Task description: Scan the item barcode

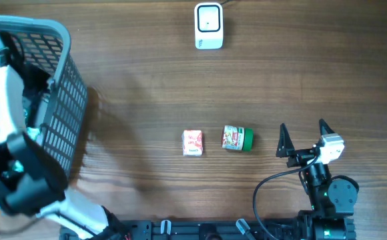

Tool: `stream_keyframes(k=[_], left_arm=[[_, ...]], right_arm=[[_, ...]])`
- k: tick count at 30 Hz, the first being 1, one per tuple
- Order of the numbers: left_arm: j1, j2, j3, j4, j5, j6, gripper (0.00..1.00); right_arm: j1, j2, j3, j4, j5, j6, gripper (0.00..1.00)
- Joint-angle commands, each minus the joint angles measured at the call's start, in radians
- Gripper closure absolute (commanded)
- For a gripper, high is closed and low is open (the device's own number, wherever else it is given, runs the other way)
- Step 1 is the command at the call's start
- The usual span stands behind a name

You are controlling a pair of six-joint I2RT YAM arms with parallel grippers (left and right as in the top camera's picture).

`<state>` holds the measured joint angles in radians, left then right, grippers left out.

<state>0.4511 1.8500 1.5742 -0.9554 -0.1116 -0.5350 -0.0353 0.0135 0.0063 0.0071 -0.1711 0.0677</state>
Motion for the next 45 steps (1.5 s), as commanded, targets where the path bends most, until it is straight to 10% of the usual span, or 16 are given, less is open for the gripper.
stream_keyframes(k=[1,14,33,38,42,45], left_arm=[[0.002,-0.201,0.002,-0.029,-0.01,0.003,0.86],[-0.262,-0.666,0.0,-0.072,0.256,-0.1,0.86],[-1.038,0.1,0.0,0.089,0.087,-0.589,0.83],[-1.124,0.233,0.0,0.106,0.007,-0.987,0.83],[-1.127,0.264,0.001,0.148,0.003,-1.144,0.6],[-1.127,0.211,0.005,0.129,-0.073,-1.065,0.18]], right_arm=[[-0.002,-0.006,-0.001,0.004,0.018,0.011,0.0],[-0.002,-0.006,-0.001,0.004,0.018,0.011,0.0],[-0.002,-0.006,-0.001,0.004,0.018,0.011,0.0],[-0.002,-0.006,-0.001,0.004,0.018,0.011,0.0],[-0.002,-0.006,-0.001,0.004,0.018,0.011,0.0],[-0.002,-0.006,-0.001,0.004,0.018,0.011,0.0]])
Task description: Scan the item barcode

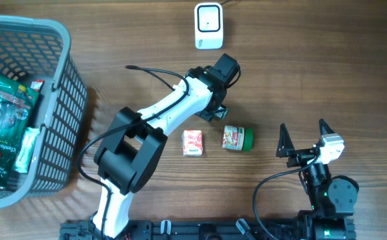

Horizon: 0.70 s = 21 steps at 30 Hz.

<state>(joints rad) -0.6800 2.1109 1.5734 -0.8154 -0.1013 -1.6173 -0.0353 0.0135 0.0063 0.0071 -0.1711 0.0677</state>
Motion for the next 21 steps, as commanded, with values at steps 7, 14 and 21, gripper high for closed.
stream_keyframes(k=[7,14,21], left_arm=[[0.036,-0.463,0.143,-0.25,-0.691,0.35,0.0],[0.591,-0.764,0.143,-0.391,-0.664,0.406,0.0],[1.098,-0.751,0.075,-0.483,-0.405,0.406,0.0]], right_arm=[[-0.002,-0.006,-0.001,0.004,0.018,0.011,0.0],[-0.002,-0.006,-0.001,0.004,0.018,0.011,0.0],[-0.002,-0.006,-0.001,0.004,0.018,0.011,0.0]])
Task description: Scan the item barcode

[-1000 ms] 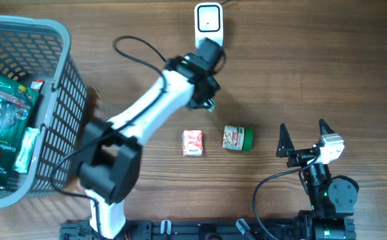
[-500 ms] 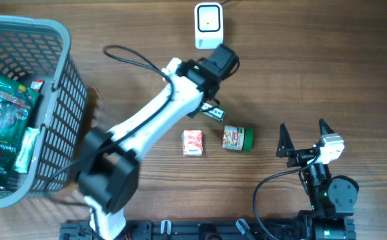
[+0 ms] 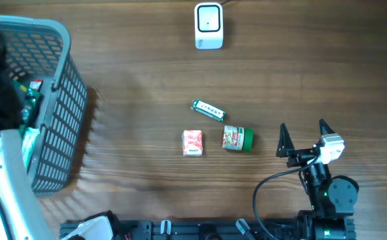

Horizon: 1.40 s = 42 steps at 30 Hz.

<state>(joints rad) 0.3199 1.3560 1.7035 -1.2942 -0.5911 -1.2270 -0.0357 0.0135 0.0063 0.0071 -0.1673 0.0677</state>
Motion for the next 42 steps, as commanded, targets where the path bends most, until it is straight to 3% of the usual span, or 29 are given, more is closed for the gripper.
stream_keyframes(k=[1,6,9,12,18,26,31,32,33,34,35,42], left_arm=[[0.133,0.004,-0.092,0.007,0.085,0.016,0.0],[0.207,0.061,-0.272,0.218,0.085,0.019,0.0],[0.209,0.166,-0.29,0.317,0.086,0.015,0.0],[0.209,0.281,-0.29,0.349,0.086,0.009,0.0],[0.217,0.492,-0.29,0.381,0.085,-0.171,0.0],[0.238,0.526,-0.296,0.438,0.074,-0.172,0.0],[0.3,0.586,-0.393,0.496,0.075,-0.168,0.0],[0.305,0.599,-0.409,0.498,0.074,-0.168,0.13],[0.307,0.611,-0.419,0.496,0.074,-0.168,0.37],[0.307,0.614,-0.423,0.49,0.075,-0.167,0.87],[0.306,0.61,-0.422,0.491,0.075,-0.164,0.96],[0.306,0.41,-0.359,0.494,0.079,0.071,0.96]], right_arm=[[-0.002,-0.006,-0.001,0.004,0.014,0.011,0.0],[-0.002,-0.006,-0.001,0.004,0.014,0.011,0.0],[-0.002,-0.006,-0.001,0.004,0.014,0.011,0.0],[-0.002,-0.006,-0.001,0.004,0.014,0.011,0.0],[-0.002,-0.006,-0.001,0.004,0.014,0.011,0.0],[-0.002,-0.006,-0.001,0.004,0.014,0.011,0.0],[-0.002,-0.006,-0.001,0.004,0.014,0.011,0.0],[-0.002,-0.005,-0.001,0.004,0.014,0.011,0.0],[-0.002,-0.004,-0.001,0.004,0.014,0.011,0.0],[-0.002,-0.003,-0.001,0.004,0.014,0.011,0.0],[-0.002,-0.003,-0.001,0.004,0.014,0.011,0.0],[-0.002,-0.003,-0.001,0.004,0.014,0.011,0.0]])
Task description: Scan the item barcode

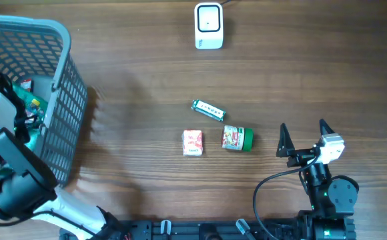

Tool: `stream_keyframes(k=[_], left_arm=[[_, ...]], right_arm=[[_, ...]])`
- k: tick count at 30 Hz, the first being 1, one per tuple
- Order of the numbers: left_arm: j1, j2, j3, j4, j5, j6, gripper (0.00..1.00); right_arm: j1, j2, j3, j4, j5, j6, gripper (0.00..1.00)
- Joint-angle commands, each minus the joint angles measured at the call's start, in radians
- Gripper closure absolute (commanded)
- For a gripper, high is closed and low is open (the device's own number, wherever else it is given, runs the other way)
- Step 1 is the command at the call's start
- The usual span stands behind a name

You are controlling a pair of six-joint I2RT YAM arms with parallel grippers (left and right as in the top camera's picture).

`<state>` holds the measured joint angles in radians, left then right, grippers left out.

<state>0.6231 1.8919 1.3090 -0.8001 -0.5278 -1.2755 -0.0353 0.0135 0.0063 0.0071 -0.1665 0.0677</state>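
Note:
The white barcode scanner (208, 25) stands at the table's far edge. Three items lie mid-table: a slim green-and-white pack (208, 109), a small red-and-white box (192, 143) and a green-lidded jar (237, 138) on its side. My left arm (3, 153) reaches into the grey basket (63, 100) at the left. Its fingers are lost among the goods, so their state is unclear. My right gripper (305, 135) rests open to the right of the jar, holding nothing.
The basket holds several packaged goods, partly hidden by my left arm. The scanner's cable runs off the far edge. The right arm's base and cable sit at the near right edge.
My left arm has shifted inside the basket, from its far left side to lower and nearer the front. The three items on the table and the right gripper have not moved.
At first my left arm was in the basket and only the box and jar lay mid-table. Then the arm stretched out just above those two. Then the slim pack lay there and the arm was back at the basket, where it is now.

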Motion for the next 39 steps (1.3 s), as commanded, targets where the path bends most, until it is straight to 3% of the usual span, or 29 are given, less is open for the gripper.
stream_keyframes(k=[1,8,12,13,16,21,23,27,30,33,39], left_arm=[[0.003,-0.183,0.04,0.0,0.026,0.121,0.96],[0.003,-0.653,0.04,-0.002,0.204,0.12,0.96],[-0.021,-0.845,0.04,-0.06,0.595,0.127,0.96],[-0.069,-0.873,0.04,-0.093,0.67,0.188,0.96],[-0.286,-0.884,0.039,-0.198,0.681,0.307,0.96],[-0.803,-0.772,0.039,-0.225,0.38,0.318,0.96],[-0.977,-0.677,0.037,-0.226,0.227,0.218,0.96],[-1.15,-0.389,0.037,-0.202,0.138,-0.055,0.96],[-1.175,-0.209,0.037,-0.143,0.166,-0.068,0.96],[-1.178,-0.047,0.037,-0.083,0.287,-0.116,0.96],[-1.178,-0.024,0.037,-0.203,0.341,-0.586,0.96]], right_arm=[[-0.002,-0.003,-0.001,0.004,0.013,0.011,0.0],[-0.002,-0.003,-0.001,0.004,0.013,0.011,0.0],[-0.002,-0.003,-0.001,0.004,0.013,0.011,0.0],[-0.002,-0.003,-0.001,0.004,0.013,0.011,0.0],[-0.002,-0.003,-0.001,0.004,0.013,0.011,0.0],[-0.002,-0.003,-0.001,0.004,0.013,0.011,0.0],[-0.002,-0.003,-0.001,0.004,0.013,0.011,0.0],[-0.002,-0.003,-0.001,0.004,0.013,0.011,0.0],[-0.002,-0.003,-0.001,0.004,0.013,0.011,0.0],[-0.002,-0.003,-0.001,0.004,0.013,0.011,0.0],[-0.002,-0.003,-0.001,0.004,0.013,0.011,0.0]])
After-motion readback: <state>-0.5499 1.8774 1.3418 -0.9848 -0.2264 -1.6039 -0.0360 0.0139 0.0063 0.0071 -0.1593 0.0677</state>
